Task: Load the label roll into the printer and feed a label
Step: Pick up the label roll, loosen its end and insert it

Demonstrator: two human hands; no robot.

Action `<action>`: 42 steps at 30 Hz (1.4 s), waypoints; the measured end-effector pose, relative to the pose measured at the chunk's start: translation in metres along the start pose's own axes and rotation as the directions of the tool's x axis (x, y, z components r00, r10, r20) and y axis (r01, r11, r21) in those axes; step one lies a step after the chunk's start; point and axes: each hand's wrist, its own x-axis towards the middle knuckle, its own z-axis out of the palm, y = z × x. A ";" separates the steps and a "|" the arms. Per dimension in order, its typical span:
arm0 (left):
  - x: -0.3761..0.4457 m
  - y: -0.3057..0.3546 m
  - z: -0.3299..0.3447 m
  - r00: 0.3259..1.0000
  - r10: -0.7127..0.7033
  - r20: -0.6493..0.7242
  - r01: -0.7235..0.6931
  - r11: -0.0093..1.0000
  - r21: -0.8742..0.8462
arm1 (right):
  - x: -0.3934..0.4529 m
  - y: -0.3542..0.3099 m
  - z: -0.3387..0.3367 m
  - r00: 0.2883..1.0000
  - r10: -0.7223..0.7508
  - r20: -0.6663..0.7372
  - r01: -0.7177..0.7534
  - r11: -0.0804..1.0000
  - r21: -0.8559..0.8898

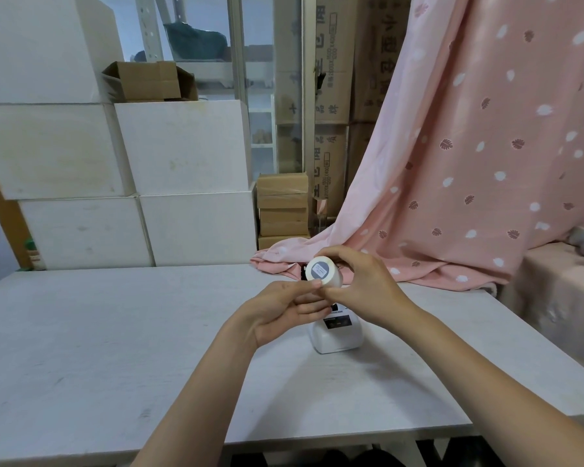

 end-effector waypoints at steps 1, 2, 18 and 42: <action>0.000 0.000 0.001 1.000 0.003 0.005 -0.003 1.000 0.007 | 0.000 0.000 0.000 1.000 0.001 -0.005 -0.001 1.000 0.003; 0.000 0.000 0.001 1.000 0.003 0.007 -0.003 1.000 0.007 | 0.000 0.000 -0.001 1.000 0.002 -0.007 -0.002 1.000 0.001; 0.006 -0.012 0.010 0.992 0.110 -0.062 -0.110 0.994 0.005 | -0.003 0.004 0.004 0.999 0.026 -0.028 -0.026 0.999 -0.021; 0.015 -0.022 0.001 0.940 0.293 -0.175 -0.274 0.954 0.122 | -0.004 0.027 0.010 0.894 0.437 0.093 -0.407 0.710 0.574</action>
